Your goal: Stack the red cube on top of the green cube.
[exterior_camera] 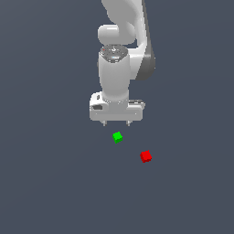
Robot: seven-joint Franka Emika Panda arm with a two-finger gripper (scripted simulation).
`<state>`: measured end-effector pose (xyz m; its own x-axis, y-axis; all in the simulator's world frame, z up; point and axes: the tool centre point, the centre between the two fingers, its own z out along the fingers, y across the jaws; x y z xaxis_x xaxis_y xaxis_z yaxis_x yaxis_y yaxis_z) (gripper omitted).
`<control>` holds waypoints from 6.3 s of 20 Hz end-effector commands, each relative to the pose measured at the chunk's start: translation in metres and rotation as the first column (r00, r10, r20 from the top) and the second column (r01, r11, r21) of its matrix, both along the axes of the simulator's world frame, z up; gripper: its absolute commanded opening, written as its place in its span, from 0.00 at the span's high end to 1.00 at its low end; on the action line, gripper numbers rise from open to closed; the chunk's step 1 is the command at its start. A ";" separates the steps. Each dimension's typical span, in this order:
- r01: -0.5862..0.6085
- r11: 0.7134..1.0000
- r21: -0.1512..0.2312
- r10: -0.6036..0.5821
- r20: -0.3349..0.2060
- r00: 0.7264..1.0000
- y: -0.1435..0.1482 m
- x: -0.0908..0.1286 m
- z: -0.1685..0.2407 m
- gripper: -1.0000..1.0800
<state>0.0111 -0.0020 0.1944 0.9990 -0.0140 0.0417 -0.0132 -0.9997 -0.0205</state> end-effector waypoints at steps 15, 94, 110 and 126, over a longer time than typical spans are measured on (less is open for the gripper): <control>-0.079 0.997 -0.005 0.079 -0.011 0.997 0.039 0.026 -0.035 0.04; -0.282 0.959 -0.020 0.281 -0.042 0.959 0.145 0.077 -0.089 1.00; -0.282 0.959 -0.020 0.281 -0.041 0.959 0.140 0.074 -0.077 1.00; -0.282 0.959 -0.020 0.281 -0.041 0.959 0.073 0.021 -0.105 1.00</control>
<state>0.0391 0.0809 0.0929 0.9632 0.2689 -0.0002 0.2689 -0.9632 -0.0002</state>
